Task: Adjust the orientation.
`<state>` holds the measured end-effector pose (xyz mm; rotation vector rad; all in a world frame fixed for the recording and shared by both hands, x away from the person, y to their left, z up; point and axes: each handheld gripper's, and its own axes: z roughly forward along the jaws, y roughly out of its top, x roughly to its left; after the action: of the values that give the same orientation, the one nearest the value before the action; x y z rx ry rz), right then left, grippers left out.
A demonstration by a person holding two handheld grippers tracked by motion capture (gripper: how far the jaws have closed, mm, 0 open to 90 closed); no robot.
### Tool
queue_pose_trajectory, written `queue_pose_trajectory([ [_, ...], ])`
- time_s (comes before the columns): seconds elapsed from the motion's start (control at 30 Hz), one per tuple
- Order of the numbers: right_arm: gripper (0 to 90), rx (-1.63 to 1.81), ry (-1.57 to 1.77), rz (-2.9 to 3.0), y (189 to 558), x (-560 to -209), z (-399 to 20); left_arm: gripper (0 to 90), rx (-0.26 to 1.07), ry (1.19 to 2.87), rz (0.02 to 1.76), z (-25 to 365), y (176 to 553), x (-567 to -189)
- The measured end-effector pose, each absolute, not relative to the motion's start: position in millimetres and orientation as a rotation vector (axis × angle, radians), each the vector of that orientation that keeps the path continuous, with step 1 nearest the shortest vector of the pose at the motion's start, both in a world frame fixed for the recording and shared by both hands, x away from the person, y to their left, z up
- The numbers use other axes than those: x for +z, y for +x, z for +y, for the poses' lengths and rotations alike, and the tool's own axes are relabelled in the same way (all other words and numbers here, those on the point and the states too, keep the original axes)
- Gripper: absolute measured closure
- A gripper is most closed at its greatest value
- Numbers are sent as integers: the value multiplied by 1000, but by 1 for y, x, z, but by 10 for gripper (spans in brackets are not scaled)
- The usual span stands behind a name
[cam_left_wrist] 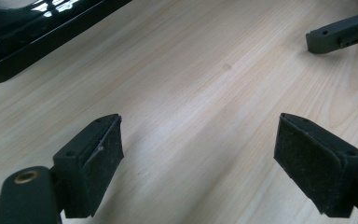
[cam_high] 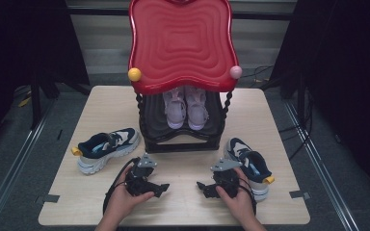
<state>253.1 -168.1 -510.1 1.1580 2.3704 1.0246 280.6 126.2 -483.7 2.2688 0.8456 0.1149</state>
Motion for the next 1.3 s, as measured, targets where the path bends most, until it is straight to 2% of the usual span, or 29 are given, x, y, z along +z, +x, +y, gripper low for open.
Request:
queue_pose_trajectory([
  [0.5,132,1025,1157,2370,253,-510,-168,167,160,2289,822,153,284,-459],
  [1.3,133,1027,1158,2373,253,-510,-168,189,308,2297,911,217,306,-406],
])
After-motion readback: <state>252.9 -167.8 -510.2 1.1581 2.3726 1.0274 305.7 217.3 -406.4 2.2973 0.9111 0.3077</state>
